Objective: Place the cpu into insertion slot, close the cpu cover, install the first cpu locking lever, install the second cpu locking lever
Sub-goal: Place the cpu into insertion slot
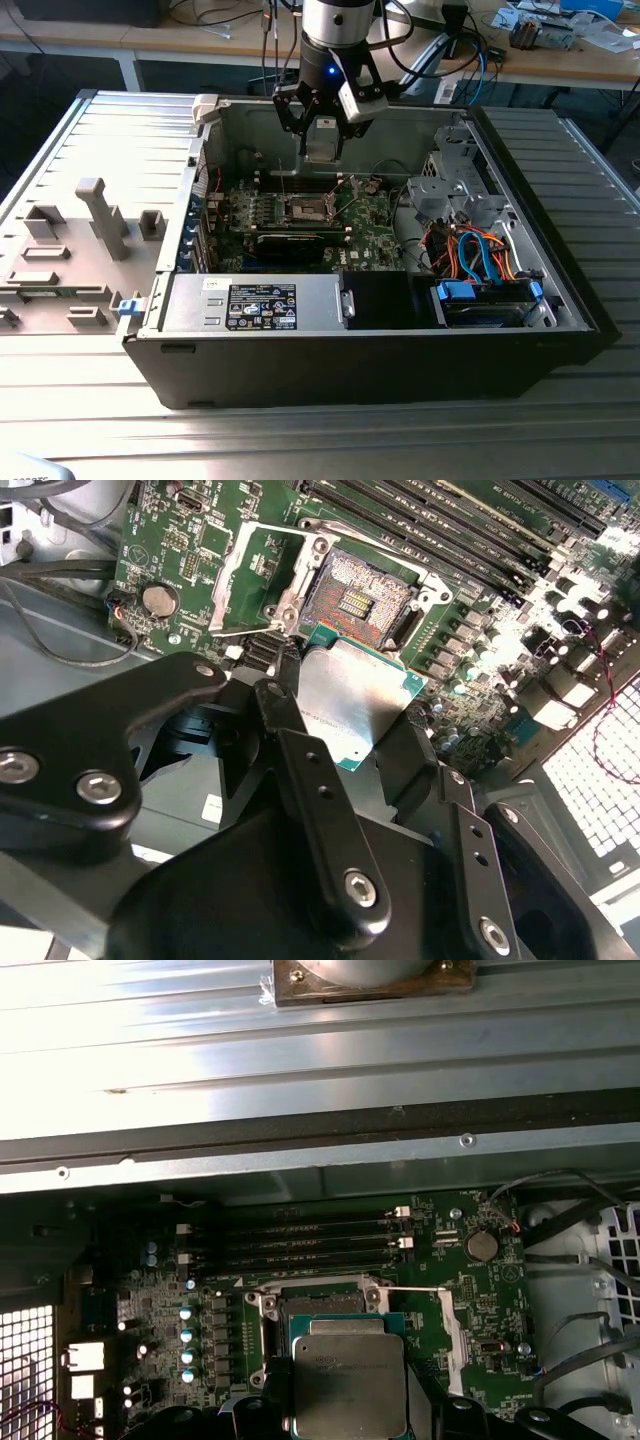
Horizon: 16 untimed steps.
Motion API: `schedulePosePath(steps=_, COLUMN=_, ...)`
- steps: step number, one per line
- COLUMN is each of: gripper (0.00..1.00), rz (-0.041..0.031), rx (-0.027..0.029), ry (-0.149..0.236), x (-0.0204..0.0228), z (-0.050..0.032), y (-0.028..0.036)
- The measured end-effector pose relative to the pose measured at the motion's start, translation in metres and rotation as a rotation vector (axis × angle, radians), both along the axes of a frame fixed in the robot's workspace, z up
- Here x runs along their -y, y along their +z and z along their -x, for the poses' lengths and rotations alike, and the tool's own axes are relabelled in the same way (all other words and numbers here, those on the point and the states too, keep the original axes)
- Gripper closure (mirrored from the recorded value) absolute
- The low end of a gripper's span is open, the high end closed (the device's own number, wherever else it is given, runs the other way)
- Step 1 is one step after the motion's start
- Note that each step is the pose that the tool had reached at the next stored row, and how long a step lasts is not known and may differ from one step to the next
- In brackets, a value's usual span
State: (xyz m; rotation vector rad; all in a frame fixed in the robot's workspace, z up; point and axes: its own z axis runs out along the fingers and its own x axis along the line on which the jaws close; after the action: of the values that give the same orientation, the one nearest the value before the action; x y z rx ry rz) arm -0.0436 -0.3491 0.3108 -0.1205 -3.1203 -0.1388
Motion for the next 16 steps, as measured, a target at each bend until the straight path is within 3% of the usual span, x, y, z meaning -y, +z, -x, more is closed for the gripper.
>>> schedulePosePath(steps=16, gripper=0.46, rz=0.0, rx=0.0, ry=-0.036, x=0.0, z=0.0, y=-0.0003)
